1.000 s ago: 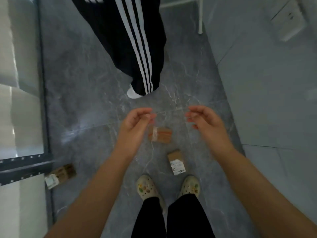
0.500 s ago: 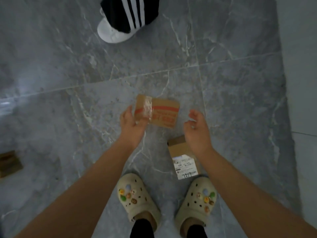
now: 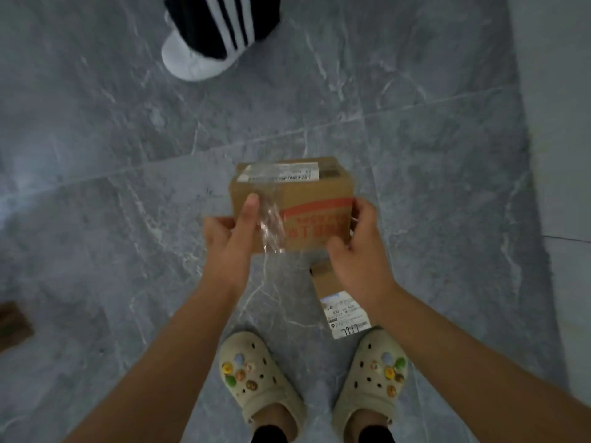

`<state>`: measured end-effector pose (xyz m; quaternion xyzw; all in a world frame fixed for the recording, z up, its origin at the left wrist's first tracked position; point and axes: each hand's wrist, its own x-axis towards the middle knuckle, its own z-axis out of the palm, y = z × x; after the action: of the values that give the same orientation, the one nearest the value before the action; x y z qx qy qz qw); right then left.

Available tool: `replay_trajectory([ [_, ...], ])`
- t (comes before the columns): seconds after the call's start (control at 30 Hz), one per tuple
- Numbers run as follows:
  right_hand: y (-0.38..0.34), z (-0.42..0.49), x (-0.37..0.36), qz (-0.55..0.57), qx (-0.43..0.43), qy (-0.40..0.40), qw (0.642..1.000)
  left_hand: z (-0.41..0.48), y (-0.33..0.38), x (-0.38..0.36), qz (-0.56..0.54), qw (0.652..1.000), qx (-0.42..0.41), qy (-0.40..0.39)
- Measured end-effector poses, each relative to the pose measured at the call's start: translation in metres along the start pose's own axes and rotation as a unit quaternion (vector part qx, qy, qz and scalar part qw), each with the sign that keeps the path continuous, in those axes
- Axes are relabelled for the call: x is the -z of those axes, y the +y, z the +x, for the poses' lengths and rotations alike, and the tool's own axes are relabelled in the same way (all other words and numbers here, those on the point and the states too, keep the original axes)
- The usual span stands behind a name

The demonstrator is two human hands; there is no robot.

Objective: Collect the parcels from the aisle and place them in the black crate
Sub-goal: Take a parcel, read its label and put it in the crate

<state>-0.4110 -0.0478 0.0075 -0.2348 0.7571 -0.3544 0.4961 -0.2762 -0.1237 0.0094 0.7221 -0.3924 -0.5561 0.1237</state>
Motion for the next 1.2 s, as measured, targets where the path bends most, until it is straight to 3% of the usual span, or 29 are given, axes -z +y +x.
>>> replay_trajectory([
  [0.23,-0.135,-0.079,0.066,0.169,0.086,0.141,0.972,-0.109,0.129,0.033,-0.05,0.992,-0.093,-0.073],
  [0.53,-0.31,-0.197,0.151,0.276,0.14,0.19,0.932,-0.268,0.307,0.091,-0.051,0.94,-0.301,-0.15],
  [0.7,-0.39,-0.278,0.201,0.272,0.165,0.151,0.936,-0.366,0.372,0.138,-0.087,0.906,-0.368,-0.189],
  [0.87,-0.452,-0.347,0.24,0.307,0.134,0.017,0.942,-0.448,0.411,0.18,-0.093,0.875,-0.427,-0.209],
  [0.97,-0.485,-0.378,0.252,0.328,0.145,-0.021,0.933,-0.486,0.437,0.2,-0.12,0.859,-0.461,-0.188],
  [1.1,-0.522,-0.405,0.253,0.387,0.188,-0.017,0.902,-0.526,0.47,0.218,-0.167,0.87,-0.445,-0.131],
  [1.2,-0.541,-0.416,0.244,0.45,0.198,-0.019,0.87,-0.544,0.479,0.22,-0.163,0.894,-0.386,-0.159],
])
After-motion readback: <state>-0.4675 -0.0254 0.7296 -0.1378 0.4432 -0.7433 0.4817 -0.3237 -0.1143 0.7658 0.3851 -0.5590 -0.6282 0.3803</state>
